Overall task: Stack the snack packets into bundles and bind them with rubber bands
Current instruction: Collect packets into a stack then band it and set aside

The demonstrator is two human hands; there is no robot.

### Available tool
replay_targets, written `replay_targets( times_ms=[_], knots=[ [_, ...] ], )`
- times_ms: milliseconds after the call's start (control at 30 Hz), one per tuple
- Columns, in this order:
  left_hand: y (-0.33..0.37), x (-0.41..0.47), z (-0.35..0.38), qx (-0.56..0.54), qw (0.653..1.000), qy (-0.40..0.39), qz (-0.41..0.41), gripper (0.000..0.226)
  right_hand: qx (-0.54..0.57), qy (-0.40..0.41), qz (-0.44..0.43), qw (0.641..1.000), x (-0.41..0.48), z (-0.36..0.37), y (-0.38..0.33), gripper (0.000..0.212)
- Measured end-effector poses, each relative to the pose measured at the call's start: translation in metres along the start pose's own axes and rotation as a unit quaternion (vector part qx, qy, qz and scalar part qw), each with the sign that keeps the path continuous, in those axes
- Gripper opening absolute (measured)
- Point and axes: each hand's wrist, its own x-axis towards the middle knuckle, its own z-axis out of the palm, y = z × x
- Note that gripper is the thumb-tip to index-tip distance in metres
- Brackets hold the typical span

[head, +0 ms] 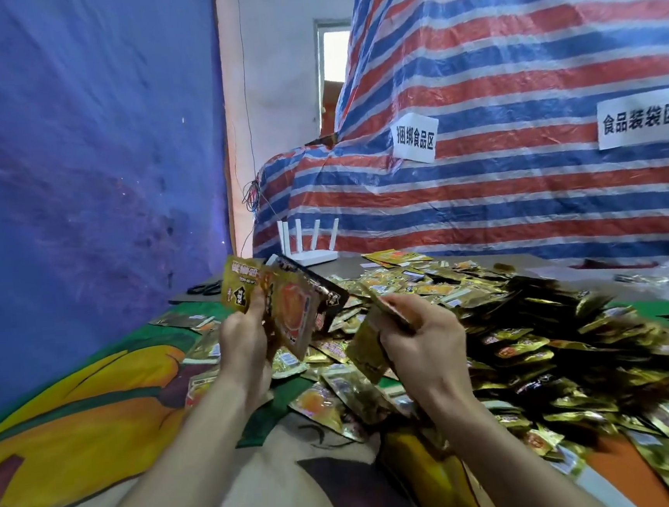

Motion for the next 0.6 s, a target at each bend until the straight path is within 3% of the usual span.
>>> replay_targets(
  times_ms=[100, 233, 400, 500, 600],
  knots=[
    [-0.005, -0.008, 0.0, 0.015, 0.996, -0.084, -0.006, 0.03, 0.103, 0.052, 0.015, 0.993, 0.002, -0.002, 0.001, 0.037],
    [-0.019, -0.018, 0.007, 0.139, 0.968, -0.204, 0.03, 0.031, 0.163, 0.071, 0.075, 0.981, 0.006, 0.003, 0.01, 0.032],
    [-0.03, -0.032, 0.015, 0.309, 0.915, -0.241, 0.092, 0.029, 0.22, 0.072, 0.171, 0.958, 0.008, 0.008, 0.02, 0.006],
    [-0.036, -0.044, 0.019, 0.316, 0.912, -0.244, 0.087, 0.006, 0.297, 0.089, 0.256, 0.916, 0.009, 0.011, 0.021, 0.022],
    [-0.042, -0.056, 0.023, 0.31, 0.901, -0.291, 0.082, 0.015, 0.361, 0.085, 0.301, 0.879, 0.01, 0.011, 0.018, 0.025]
  ],
)
